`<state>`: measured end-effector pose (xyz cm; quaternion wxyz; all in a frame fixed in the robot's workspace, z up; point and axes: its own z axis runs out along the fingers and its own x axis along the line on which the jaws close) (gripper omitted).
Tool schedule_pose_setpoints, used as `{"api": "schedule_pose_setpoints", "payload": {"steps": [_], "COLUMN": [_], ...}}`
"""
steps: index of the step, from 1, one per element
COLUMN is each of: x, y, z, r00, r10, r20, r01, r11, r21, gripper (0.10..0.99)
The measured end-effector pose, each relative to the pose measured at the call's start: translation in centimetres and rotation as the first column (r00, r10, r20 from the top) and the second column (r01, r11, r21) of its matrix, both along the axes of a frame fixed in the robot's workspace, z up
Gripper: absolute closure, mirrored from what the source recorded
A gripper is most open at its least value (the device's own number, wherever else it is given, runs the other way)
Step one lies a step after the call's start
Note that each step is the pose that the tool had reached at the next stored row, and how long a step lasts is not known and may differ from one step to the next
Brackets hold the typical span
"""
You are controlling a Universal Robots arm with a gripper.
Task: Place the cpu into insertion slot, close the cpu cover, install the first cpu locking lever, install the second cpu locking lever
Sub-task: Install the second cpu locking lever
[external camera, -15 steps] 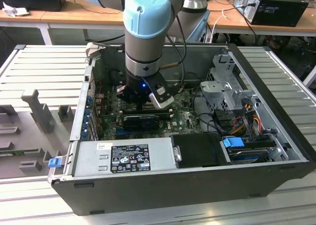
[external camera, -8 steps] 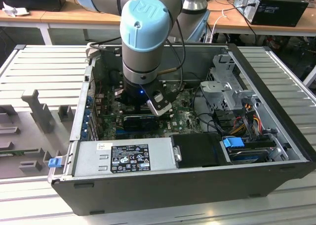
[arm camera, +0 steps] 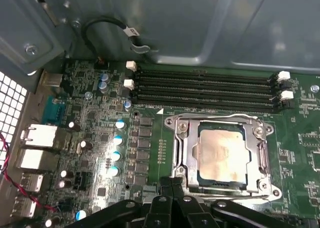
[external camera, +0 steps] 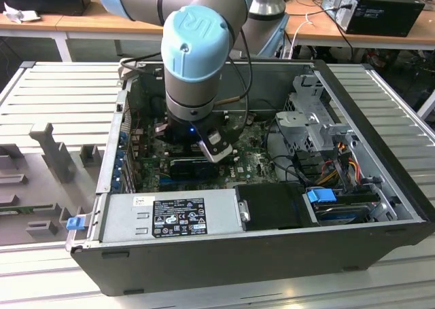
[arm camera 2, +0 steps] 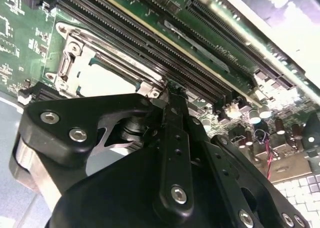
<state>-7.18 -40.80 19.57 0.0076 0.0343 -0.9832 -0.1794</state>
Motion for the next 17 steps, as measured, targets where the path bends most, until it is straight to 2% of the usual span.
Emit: {"api": "schedule_pose_setpoints", "payload": {"steps": [6, 8, 14, 17], "x": [-0.10, -0.14, -0.15, -0.15], "y": [0.00, 0.00, 0.03, 0.04], "z": [-0.45, -0.35, 2.46, 3.32], "r00": [1.0000, 1.0000, 1.0000, 1.0000], "r10": [0.000, 0.000, 0.000, 0.000], "r20": [0.0000, -0.0001, 0.0001, 0.0000], "r01": [0.000, 0.000, 0.000, 0.000], "r11": [0.9998, 0.9998, 0.9998, 0.9998], "r21": [0.021, 0.021, 0.021, 0.021], "gripper": [0.980, 0.980, 0.980, 0.980]}}
